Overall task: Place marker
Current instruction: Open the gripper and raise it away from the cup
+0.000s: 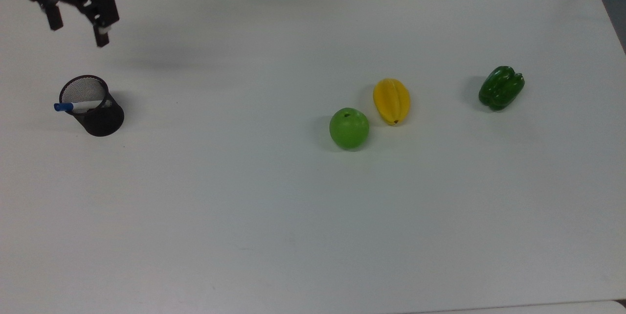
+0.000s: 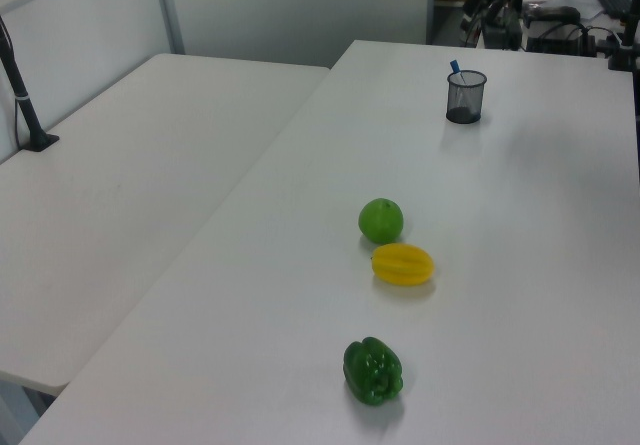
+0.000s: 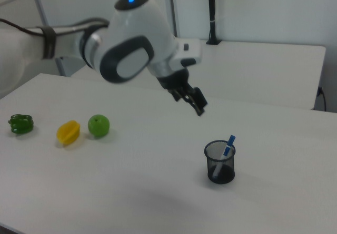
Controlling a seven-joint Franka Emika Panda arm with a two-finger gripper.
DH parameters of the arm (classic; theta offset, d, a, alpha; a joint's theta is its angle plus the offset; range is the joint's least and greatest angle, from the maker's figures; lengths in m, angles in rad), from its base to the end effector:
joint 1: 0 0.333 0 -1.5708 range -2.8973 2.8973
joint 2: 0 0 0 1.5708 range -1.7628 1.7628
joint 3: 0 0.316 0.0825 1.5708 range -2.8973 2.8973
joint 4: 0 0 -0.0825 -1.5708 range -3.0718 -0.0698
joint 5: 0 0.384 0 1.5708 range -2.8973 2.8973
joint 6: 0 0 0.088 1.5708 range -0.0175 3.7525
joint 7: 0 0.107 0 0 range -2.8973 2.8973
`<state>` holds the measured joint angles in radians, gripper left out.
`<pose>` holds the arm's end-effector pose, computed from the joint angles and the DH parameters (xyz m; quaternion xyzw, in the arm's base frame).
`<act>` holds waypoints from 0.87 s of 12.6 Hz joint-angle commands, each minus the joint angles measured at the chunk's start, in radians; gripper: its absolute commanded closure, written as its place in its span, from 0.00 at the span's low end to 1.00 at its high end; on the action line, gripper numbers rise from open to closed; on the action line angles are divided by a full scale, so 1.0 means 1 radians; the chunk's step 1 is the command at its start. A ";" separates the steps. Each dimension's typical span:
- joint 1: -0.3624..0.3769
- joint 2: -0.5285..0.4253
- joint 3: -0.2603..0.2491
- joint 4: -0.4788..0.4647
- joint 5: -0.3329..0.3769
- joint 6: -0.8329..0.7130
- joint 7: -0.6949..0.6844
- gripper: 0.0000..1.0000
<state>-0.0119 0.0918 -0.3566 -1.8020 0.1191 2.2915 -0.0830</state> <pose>0.5847 -0.2151 0.5354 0.9651 -0.1646 0.2034 0.0096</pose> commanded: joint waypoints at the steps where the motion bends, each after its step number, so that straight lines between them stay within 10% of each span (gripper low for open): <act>1: 0.035 -0.058 0.020 0.096 0.022 -0.283 0.022 0.00; 11: 0.036 -0.167 0.316 0.110 -0.002 -0.538 0.330 0.00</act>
<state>0.0215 -0.0580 -0.1136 -1.6919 0.1281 1.8105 0.2130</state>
